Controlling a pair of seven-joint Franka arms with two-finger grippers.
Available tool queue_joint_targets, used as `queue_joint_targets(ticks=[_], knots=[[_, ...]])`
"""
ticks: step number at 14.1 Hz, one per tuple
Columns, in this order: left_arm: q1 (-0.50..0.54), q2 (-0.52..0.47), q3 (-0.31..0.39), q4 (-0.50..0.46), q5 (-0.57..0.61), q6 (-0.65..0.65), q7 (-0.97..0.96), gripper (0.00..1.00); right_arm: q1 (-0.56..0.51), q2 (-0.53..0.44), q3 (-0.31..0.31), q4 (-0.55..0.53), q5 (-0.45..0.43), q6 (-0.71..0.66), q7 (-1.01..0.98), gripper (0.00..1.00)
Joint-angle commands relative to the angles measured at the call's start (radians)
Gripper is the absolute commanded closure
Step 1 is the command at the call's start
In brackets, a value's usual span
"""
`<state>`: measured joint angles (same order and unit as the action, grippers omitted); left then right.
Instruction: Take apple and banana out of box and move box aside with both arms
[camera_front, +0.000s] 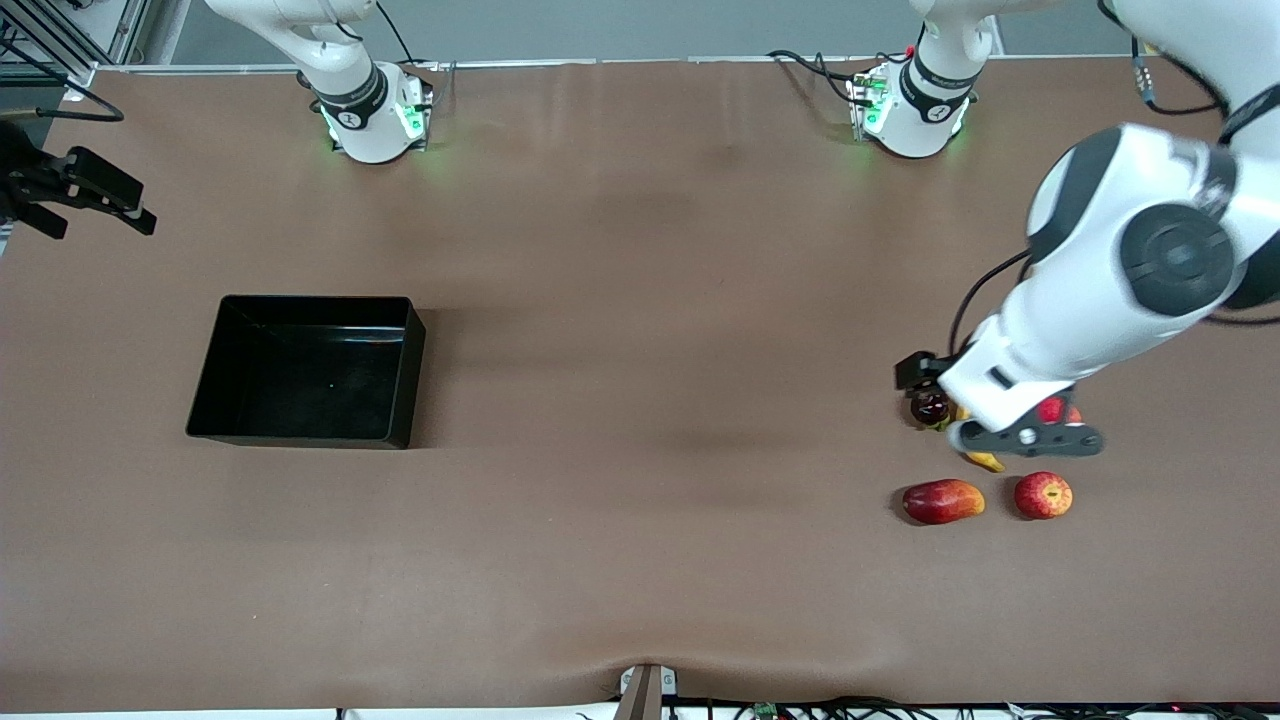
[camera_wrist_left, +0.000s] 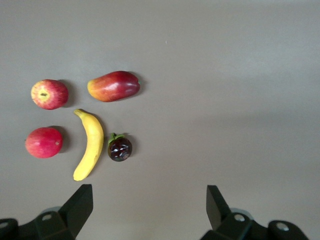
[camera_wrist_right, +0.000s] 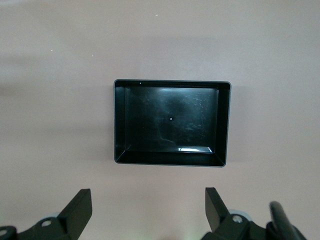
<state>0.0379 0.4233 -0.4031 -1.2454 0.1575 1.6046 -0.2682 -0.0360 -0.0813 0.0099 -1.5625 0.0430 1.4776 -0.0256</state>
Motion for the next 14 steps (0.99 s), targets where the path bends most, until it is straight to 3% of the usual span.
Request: queue_joint_targets(ticks=[1, 4, 8, 14], knots=[[-0.064, -0.116, 0.191, -0.041, -0.107, -0.003, 0.119, 0.0, -0.008, 0.011, 0.007, 0.022, -0.073, -0.016, -0.01, 0.0], [-0.119, -0.193, 0.302, -0.058, -0.099, -0.047, 0.164, 0.0, -0.008, 0.011, 0.005, 0.016, -0.084, -0.039, -0.005, 0.0], [-0.136, -0.365, 0.346, -0.23, -0.099, -0.069, 0.17, 0.0, -0.012, 0.012, 0.005, 0.018, -0.083, -0.039, 0.0, 0.0], [-0.144, -0.521, 0.385, -0.368, -0.11, -0.063, 0.176, 0.0, -0.002, 0.011, 0.007, 0.035, -0.077, -0.027, 0.001, 0.0]])
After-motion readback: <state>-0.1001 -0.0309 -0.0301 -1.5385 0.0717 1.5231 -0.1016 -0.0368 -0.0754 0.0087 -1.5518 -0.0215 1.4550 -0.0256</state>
